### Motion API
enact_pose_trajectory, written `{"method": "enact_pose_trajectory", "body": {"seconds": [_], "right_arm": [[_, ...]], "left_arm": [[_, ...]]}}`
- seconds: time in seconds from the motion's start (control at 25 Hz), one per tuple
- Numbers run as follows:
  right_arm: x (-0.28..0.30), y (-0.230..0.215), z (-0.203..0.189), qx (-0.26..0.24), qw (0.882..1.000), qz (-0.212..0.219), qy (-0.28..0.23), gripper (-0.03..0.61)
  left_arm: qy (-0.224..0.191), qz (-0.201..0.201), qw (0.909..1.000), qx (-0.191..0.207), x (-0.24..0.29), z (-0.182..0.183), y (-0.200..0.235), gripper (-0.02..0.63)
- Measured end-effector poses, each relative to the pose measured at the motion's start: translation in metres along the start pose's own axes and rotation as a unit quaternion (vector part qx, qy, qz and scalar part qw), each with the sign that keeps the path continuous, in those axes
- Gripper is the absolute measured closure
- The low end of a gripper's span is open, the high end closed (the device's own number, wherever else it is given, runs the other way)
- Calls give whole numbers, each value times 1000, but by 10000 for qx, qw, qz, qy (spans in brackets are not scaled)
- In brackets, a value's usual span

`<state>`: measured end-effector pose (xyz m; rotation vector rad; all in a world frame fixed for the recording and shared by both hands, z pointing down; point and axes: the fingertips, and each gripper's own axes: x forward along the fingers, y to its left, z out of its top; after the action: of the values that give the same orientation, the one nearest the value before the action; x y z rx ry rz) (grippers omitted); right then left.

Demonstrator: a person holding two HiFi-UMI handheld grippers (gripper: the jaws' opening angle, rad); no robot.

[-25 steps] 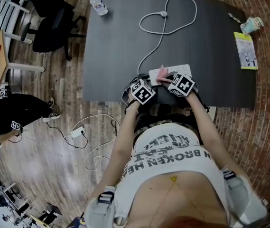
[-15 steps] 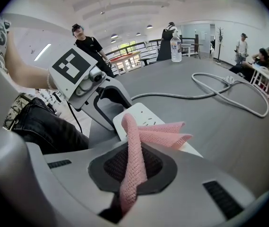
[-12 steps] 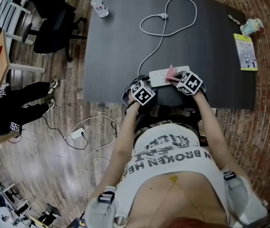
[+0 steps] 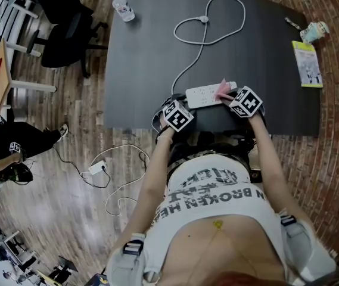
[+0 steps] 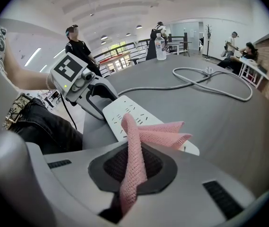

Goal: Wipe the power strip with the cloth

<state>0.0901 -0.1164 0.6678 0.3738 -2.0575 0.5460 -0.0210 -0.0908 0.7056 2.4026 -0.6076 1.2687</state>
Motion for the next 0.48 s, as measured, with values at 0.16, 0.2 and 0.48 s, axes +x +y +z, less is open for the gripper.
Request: {"method": "enact_pose_trajectory", "body": {"seconds": [0.16,0.2,0.48], "right_arm": [[-6,-9,-9,95,9999,-115,15,563],[-8,-12,-11,124,9998,-154,25,563],[-27,-37,-36,357,9979,-522,155,563]], "left_arm": [[-16,15,10000,11,0,0,0,339],[-11,16,10000,10,1,0,1,339],[1,11,10000,1,2,1,0,339]]}}
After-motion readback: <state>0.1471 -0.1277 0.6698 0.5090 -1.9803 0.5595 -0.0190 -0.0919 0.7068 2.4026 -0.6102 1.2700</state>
